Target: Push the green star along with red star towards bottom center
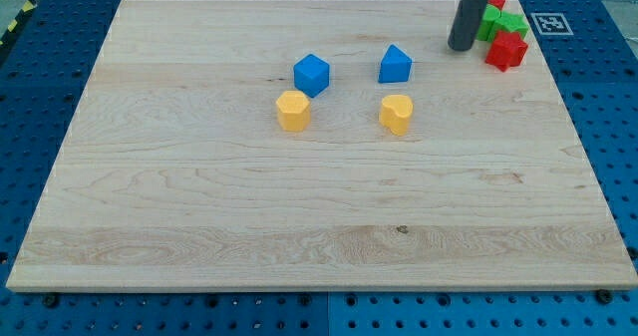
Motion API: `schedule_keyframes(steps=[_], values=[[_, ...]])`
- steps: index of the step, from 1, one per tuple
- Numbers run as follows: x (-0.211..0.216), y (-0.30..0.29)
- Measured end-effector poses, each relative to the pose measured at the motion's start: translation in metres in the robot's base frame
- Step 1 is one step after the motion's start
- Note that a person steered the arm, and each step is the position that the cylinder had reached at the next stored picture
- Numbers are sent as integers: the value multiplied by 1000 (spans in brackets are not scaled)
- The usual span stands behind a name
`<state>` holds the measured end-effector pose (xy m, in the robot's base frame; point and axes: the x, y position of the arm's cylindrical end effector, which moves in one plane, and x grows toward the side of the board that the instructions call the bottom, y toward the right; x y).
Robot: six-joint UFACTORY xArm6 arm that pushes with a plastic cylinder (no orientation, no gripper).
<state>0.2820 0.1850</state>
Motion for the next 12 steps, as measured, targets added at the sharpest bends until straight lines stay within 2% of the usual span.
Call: schedule_keyframes(steps=[1, 2, 5, 6, 8, 11, 12], values=[[-46, -3], [-90, 25], [-91, 127], [-79, 101], [-23, 93], [30, 73], [32, 55]])
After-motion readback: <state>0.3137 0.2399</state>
